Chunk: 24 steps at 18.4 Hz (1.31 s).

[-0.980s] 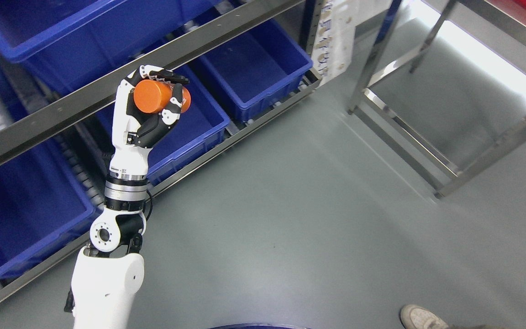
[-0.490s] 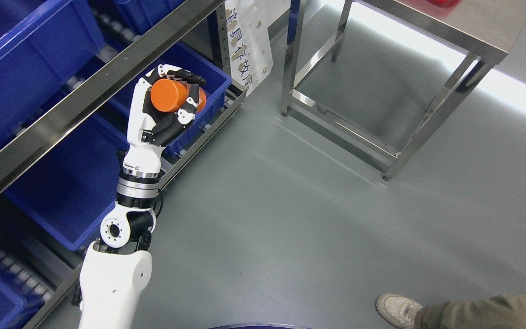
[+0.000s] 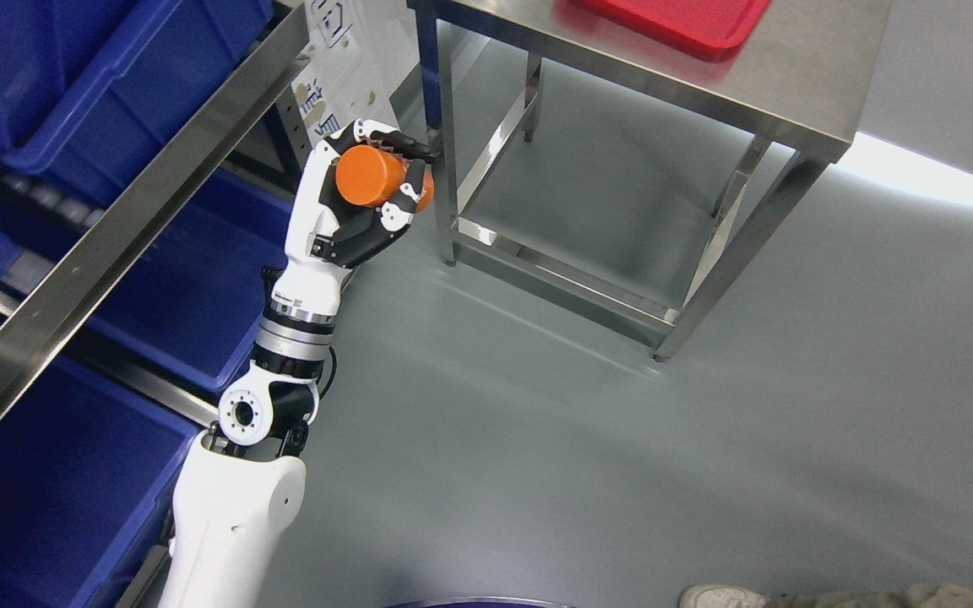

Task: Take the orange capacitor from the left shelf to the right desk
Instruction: 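Carry the capacitor in the left hand while turning toward the steel table, then lower the capacitor over the red tray and open the left hand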

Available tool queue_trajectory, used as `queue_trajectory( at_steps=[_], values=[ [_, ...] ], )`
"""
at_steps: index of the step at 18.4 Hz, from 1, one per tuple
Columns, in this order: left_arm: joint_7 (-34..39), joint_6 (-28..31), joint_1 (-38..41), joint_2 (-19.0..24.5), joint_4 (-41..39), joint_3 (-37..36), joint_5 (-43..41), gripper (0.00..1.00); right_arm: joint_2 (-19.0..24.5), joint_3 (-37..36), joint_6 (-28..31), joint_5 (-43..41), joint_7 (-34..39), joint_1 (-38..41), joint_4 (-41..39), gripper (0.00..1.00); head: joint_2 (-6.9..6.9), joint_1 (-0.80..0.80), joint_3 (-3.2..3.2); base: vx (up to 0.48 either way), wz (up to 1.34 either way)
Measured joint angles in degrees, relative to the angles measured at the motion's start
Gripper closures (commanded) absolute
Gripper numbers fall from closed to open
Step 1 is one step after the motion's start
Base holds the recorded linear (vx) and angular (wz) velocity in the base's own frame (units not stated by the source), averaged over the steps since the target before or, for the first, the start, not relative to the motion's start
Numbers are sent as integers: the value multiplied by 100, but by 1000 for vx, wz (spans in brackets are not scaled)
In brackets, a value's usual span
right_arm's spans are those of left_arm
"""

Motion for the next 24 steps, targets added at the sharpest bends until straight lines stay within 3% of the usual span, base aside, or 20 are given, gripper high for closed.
queue_trajectory(
  at_steps=[13, 24],
  values=[
    [376, 916, -1569, 0, 789, -857, -44, 99, 0, 0, 0, 0, 0, 0, 0, 0, 0, 0, 0, 326, -289],
    [451, 1125, -2604, 0, 2028, -1362, -59, 96, 0, 0, -1, 0, 0, 0, 0, 0, 0, 0, 0, 229, -117]
  ],
)
